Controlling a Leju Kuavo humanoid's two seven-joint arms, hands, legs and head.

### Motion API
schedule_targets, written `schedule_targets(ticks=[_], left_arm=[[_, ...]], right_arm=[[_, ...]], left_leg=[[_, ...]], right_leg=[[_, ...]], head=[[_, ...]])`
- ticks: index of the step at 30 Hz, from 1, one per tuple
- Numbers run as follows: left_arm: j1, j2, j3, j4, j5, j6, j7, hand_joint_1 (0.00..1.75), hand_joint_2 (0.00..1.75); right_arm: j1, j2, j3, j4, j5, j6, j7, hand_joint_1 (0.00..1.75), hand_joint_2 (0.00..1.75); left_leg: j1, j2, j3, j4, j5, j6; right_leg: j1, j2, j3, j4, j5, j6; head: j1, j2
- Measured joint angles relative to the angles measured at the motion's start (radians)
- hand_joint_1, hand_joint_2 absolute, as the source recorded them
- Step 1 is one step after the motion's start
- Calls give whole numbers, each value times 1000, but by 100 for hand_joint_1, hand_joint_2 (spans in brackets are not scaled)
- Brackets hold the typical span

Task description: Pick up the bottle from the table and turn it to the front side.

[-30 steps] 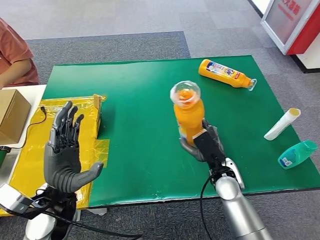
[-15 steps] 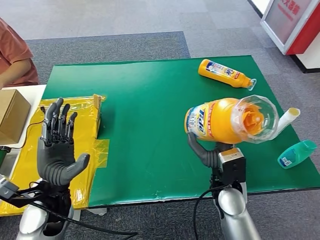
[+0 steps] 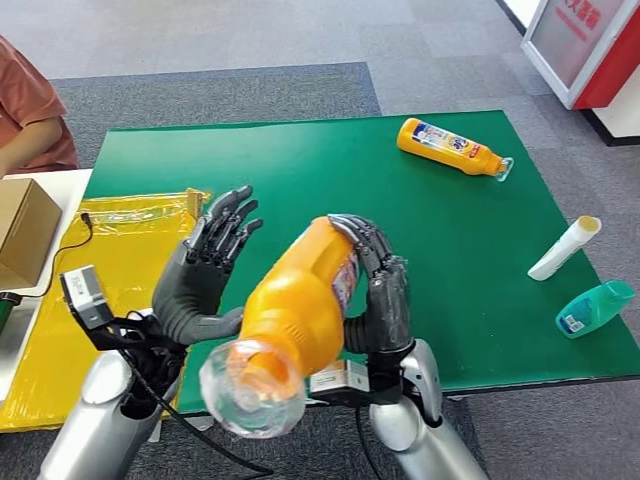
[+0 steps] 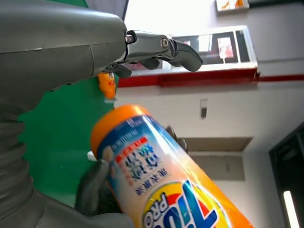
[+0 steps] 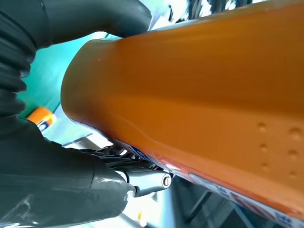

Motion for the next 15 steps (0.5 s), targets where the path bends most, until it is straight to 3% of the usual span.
schedule_targets(ticks=[10, 15], left_arm=[[-110, 43, -128, 18, -42, -28, 28, 0, 175], [-152, 63, -157, 18, -67, -16, 43, 0, 175]], right_arm=[[-39, -4, 51, 59, 28, -14, 33, 175, 175], [-52, -4, 52, 91, 26, 46, 87, 175, 175]], left_leg=[[0, 0, 0, 0, 0, 0], [0, 0, 0, 0, 0, 0]], right_leg=[[0, 0, 0, 0, 0, 0], [0, 0, 0, 0, 0, 0]], head=[[0, 0], [0, 0]])
